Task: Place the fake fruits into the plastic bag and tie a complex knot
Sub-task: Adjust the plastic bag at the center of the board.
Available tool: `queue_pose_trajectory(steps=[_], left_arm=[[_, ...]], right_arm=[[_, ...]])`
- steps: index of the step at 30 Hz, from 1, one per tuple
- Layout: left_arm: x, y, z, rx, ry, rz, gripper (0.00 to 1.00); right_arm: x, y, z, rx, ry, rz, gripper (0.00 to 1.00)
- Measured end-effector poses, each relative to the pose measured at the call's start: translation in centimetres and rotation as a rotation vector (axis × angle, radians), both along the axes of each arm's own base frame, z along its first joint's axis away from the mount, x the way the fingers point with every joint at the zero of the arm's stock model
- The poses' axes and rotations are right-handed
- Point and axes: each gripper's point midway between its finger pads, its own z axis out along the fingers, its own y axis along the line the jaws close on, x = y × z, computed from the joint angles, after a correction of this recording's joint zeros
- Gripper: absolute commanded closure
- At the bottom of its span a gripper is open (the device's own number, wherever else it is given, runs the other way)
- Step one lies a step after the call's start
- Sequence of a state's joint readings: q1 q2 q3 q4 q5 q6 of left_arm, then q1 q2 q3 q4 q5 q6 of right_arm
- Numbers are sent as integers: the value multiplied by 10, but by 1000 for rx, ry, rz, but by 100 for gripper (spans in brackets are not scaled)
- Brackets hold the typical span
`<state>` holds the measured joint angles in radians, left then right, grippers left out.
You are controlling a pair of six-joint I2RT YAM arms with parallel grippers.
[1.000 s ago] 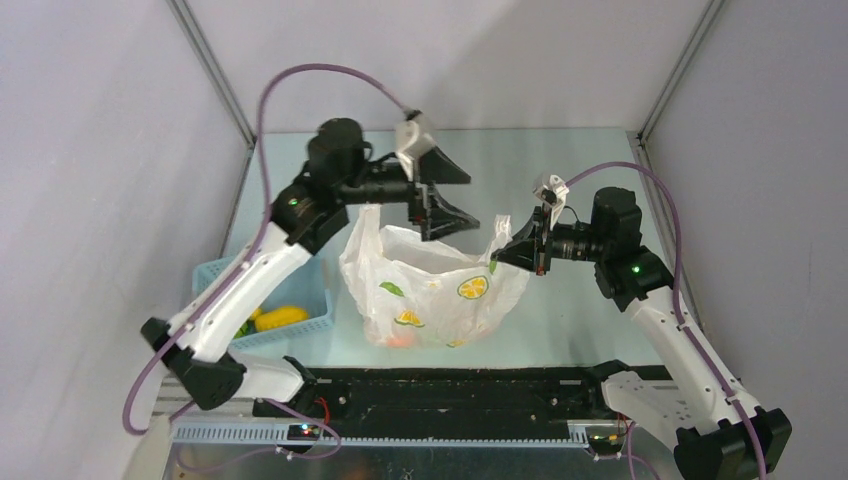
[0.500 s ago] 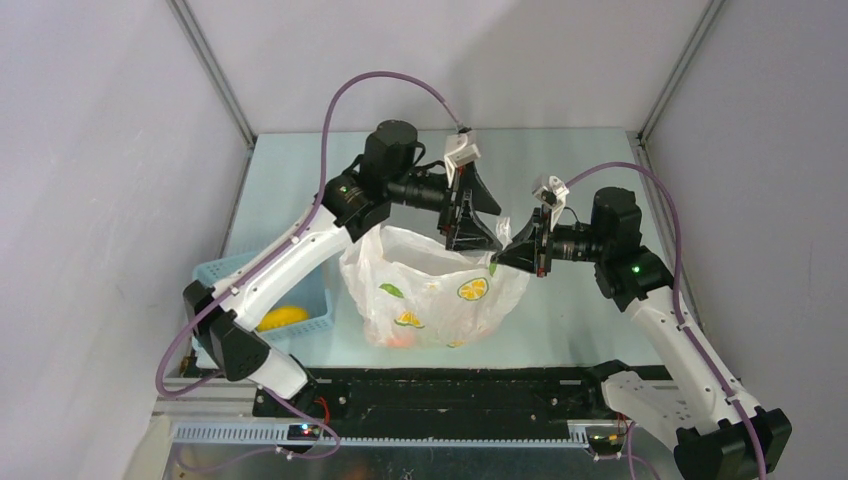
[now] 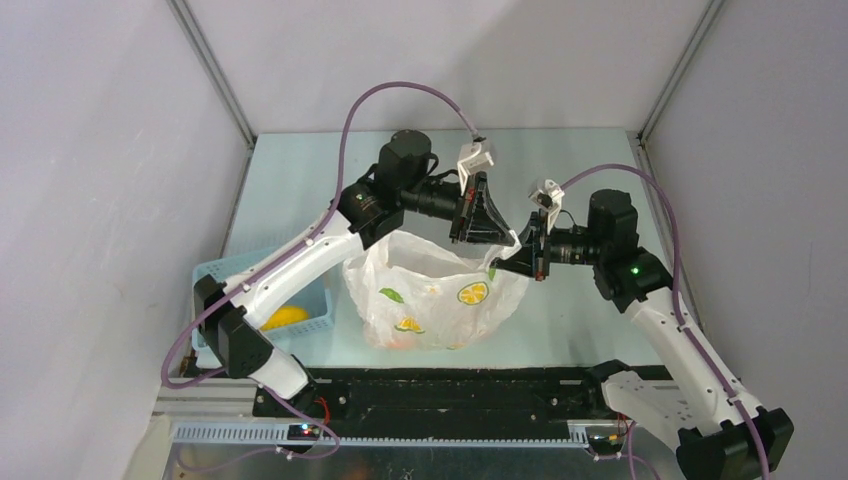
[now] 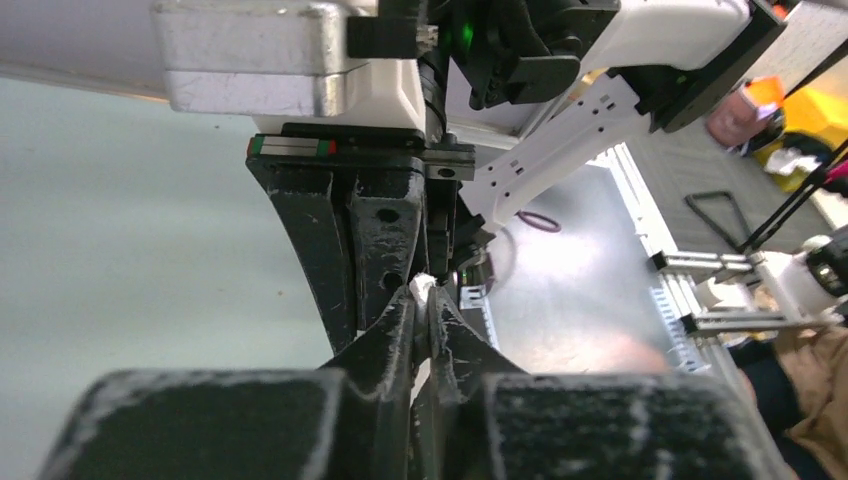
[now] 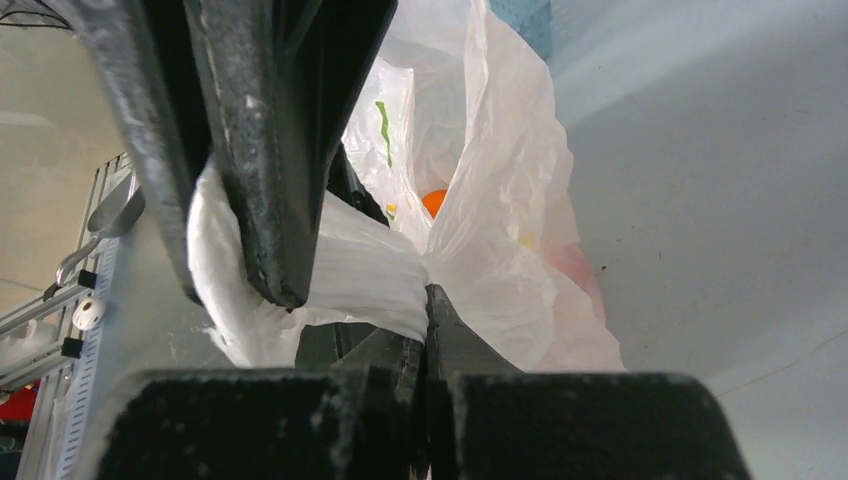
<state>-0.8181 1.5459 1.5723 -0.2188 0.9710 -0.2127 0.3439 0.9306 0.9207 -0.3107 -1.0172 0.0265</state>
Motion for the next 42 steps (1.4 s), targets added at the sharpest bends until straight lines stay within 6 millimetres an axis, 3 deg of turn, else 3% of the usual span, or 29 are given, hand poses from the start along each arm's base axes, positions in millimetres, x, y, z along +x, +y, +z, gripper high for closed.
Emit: queue_pose_trajectory(steps=[3,6,10,14,17,23,28,30,35,38,40,42], left_arm=[[0,-1,-6,-2,13,6,100],[1,0,-10,-2,14,12,100],[2,2,-6,-12,-1,33,100],[1,5,4,-34,-25,52,100],[1,7,10,-46,-38,62,100],[1,8,13,-53,-46,72,100],[1,8,13,-53,-46,72,100],[1,8,13,-53,-46,72,100],[2,10,16,-58,-55,87,100],[2,12,17,-61,-59,101,100],[3,13,17,-60,-58,108,100],[5,13,17,-59,-57,115,94]], right_arm=[[-1,-1,-1,-9,7,-13,80],[-1,-3,-1,-15,6,-35,50],[-1,-7,6,-10,-34,-65,26],[-4,-11,13,-3,-70,-87,20],[-6,-13,18,2,-92,-100,8],[-6,-17,32,22,-176,-155,6],[-5,-15,44,69,-285,-183,9],[-3,-12,45,82,-308,-180,16],[7,1,44,103,-290,-161,50],[12,8,36,104,-233,-153,80],[11,12,33,107,-208,-150,96],[10,13,32,110,-200,-154,100]])
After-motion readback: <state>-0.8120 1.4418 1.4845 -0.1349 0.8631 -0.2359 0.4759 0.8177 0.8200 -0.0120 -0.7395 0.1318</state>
